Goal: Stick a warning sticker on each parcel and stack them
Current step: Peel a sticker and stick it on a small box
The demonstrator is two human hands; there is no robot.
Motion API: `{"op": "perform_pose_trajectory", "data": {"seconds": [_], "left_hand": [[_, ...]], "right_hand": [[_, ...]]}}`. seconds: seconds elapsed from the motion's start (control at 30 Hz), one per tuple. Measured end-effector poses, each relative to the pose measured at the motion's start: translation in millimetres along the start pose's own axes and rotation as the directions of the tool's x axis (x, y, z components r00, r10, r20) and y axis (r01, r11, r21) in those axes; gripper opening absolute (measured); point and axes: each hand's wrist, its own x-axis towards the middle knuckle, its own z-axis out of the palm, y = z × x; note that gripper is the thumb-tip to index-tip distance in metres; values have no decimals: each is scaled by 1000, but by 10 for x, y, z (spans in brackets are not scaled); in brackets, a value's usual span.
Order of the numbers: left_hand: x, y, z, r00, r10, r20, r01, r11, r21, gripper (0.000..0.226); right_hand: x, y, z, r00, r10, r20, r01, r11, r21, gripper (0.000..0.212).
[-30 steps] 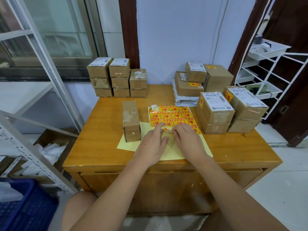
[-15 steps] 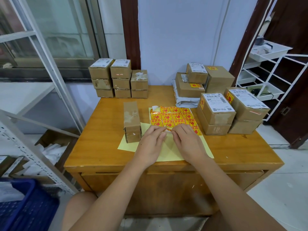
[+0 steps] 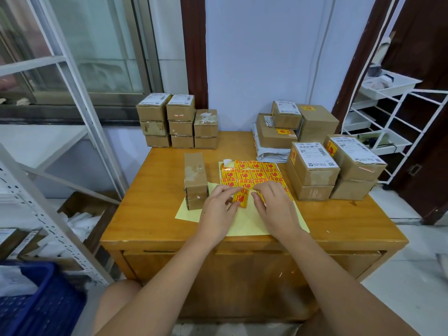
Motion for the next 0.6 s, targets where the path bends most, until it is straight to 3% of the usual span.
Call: {"op": "perform_pose_trajectory", "data": {"seconds": [0.13,0.3,0.43,0.6], "left_hand": [[-28,60,-40,999,-12,-29,11,999,-36,42],[-119,153,-94,995,31,-93,-42,992,-115,42],[-170,249,-204,983,77,-164,-109,975,-193,43],[-114,293,-416,963,109,-246,-164,963,-214,45]], "right_hand": [[-32,-52,-11,986,-166,-15,164,982,-90,19],[-59,-316,-76,993,110,40,-116,974,194,27],[91,-516,-170,958,272,89,-281,833,477,24],[346,-743,-254,925,356,132,-348,654,671,24]]}}
